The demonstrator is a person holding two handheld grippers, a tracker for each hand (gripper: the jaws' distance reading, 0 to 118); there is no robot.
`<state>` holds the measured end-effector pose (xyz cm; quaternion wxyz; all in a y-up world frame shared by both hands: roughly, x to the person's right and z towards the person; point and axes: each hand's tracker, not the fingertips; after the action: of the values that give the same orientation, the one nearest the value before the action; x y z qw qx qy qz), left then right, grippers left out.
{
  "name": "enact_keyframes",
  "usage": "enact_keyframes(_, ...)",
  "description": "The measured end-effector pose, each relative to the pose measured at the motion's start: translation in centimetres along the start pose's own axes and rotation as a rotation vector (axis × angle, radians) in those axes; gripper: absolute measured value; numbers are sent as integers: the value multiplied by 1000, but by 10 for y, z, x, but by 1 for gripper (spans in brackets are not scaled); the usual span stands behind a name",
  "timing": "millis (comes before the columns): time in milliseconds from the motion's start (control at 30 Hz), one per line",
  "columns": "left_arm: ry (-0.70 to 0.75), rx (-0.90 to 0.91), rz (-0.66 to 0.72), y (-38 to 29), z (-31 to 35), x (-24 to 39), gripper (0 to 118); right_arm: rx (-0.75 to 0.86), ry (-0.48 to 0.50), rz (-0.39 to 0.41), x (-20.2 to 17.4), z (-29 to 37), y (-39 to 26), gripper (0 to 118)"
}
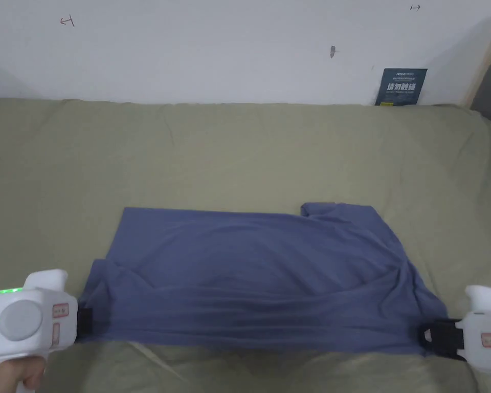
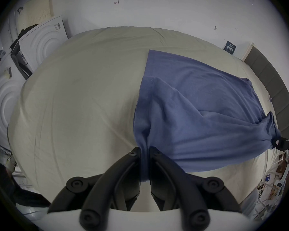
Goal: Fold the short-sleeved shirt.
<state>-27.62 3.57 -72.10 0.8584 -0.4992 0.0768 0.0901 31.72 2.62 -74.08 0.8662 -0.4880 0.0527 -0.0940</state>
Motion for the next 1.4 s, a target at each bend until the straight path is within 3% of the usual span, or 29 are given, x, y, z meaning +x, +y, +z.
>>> enact_keyframes(200, -5, -16, 21, -73, 29, -13, 8, -27, 25, -32, 12, 26, -64, 12)
enact_keyframes(400, -6, -42, 36, -99, 30, -22, 8, -47, 29, -75, 20, 27, -83, 12)
enact_keyframes(433, -6, -44, 41, -98, 27, -22, 9, -55, 24, -87, 22, 21, -83, 13)
enact_keyframes(467, -5, -42, 44, -97, 26, -22, 13, -62, 21, -89, 22, 19, -82, 22)
enact_keyframes(500, -10, -34, 52, -96, 25, -22, 36, -61, 15, -98, 23, 19, -82, 49)
enact_keyframes(533, -28, -25, 54, -95, 25, -23, 81, -60, 1, -101, 22, 19, -80, 86)
enact_keyframes(567, -15, -23, 55, -94, 26, -24, 98, -65, -56, -70, 24, 13, -78, 96)
enact_keyframes(600, 1, -29, 41, -94, 25, -27, 98, -62, -70, -46, 25, 14, -78, 96)
enact_keyframes(633, 4, -52, 25, -94, 24, -28, 118, -56, -70, -51, 26, 19, -78, 114)
enact_keyframes(700, 21, -11, 38, -89, 35, -39, 114, -19, -39, -69, 23, 37, -74, 116)
enact_keyframes(767, 25, 3, 51, -80, 46, -35, 114, 8, -71, -68, 22, 47, -64, 115)
enact_keyframes(800, 24, 13, 51, -74, 49, -36, 113, 38, -90, -54, 21, 49, -59, 113)
enact_keyframes(833, 16, 39, 50, -66, 51, -35, 112, 41, -86, -40, 21, 51, -53, 101)
enact_keyframes(867, 7, 57, 52, -56, 52, -34, 105, 62, -92, -24, 18, 52, -46, 75)
enact_keyframes(900, -34, 72, 44, -44, 46, -37, 81, 89, -120, -2, 14, 50, -37, 34)
enact_keyframes(933, -45, 86, 43, -34, 44, -35, 23, 103, -149, 18, 10, 46, -29, 0)
enact_keyframes(967, -23, 92, 36, -19, 36, -31, 5, 138, -160, 24, -4, 49, -21, 0)
enact_keyframes(1133, -35, 111, 6, 46, -1, -5, 5, 135, -119, -13, -5, 22, 21, 0)
enact_keyframes(1167, -52, 111, 24, 63, -14, -5, 6, 136, -118, -14, -4, 17, 28, 0)
enact_keyframes(1200, -49, 118, 25, 77, -25, -2, 20, 138, -120, -15, -3, 11, 35, 0)
enact_keyframes(1233, -44, 124, 26, 89, -34, 1, 76, 138, -126, -18, -7, 5, 42, 0)
enact_keyframes(1267, -27, 119, 21, 103, -48, 4, 115, 134, -133, -17, -6, -1, 49, 0)
enact_keyframes(1333, 13, 48, -5, 122, -76, 11, 116, 129, -132, -21, -1, -10, 59, 0)
enact_keyframes(1400, 22, 45, -55, 99, -115, 30, 116, 120, -140, -24, 1, -22, 68, 0)
